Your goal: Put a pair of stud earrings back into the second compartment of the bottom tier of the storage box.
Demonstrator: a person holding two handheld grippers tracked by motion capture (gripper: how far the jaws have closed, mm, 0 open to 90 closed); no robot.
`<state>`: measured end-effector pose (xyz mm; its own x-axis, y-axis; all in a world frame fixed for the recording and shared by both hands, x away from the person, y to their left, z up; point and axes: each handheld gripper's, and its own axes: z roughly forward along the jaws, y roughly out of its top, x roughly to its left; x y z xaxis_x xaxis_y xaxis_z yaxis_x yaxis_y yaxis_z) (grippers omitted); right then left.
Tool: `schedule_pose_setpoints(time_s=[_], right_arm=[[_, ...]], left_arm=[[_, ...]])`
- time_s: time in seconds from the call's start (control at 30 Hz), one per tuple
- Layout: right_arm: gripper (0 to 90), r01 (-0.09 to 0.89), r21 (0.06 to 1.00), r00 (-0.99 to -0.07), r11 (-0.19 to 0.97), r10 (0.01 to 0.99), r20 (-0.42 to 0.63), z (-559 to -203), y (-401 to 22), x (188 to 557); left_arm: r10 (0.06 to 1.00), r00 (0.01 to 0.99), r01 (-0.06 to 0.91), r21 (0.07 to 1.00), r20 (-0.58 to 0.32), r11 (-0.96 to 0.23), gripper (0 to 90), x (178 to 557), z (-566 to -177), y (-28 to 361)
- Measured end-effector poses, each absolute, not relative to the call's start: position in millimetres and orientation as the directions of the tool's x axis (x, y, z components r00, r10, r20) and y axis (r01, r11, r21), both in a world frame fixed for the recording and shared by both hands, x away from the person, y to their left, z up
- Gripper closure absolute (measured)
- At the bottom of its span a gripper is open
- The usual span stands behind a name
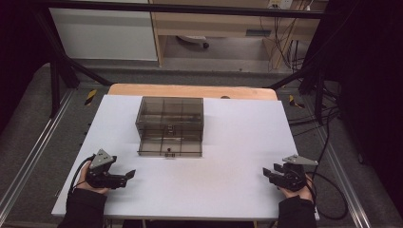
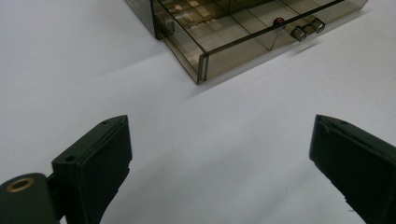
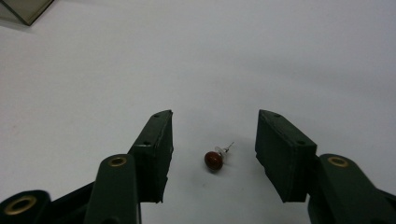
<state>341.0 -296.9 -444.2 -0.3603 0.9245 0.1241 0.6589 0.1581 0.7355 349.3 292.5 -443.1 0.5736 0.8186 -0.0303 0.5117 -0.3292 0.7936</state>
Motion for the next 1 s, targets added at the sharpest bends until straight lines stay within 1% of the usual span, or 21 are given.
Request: schedule_pose_setpoints(time_s=[0.13, 0.33, 0.57, 1.0], right_arm=[[53.8, 0.675, 0.717, -0.36, 0.173, 0.926, 0.116, -445.7, -293.9, 341.4], [60.4, 0.686, 0.704, -0.36, 0.185, 0.927, 0.108, -446.3, -292.6, 341.9], [63.8, 0.691, 0.694, -0.358, 0.2, 0.929, 0.09, -447.9, -291.4, 342.8], [74.3, 0.693, 0.692, -0.347, 0.202, 0.935, 0.074, -448.2, -291.0, 343.0]], left_arm=[[0.818, 0.574, 0.509, 0.796, -0.031, -0.327, 6.1, 349.1, -442.8, 292.1], [0.818, 0.574, 0.511, 0.794, -0.03, -0.329, 6.1, 349.2, -442.9, 292.3], [0.818, 0.575, 0.511, 0.794, -0.03, -0.33, 6.2, 349.2, -443.1, 292.2], [0.817, 0.576, 0.511, 0.794, -0.029, -0.331, 6.2, 349.2, -443.0, 292.1]])
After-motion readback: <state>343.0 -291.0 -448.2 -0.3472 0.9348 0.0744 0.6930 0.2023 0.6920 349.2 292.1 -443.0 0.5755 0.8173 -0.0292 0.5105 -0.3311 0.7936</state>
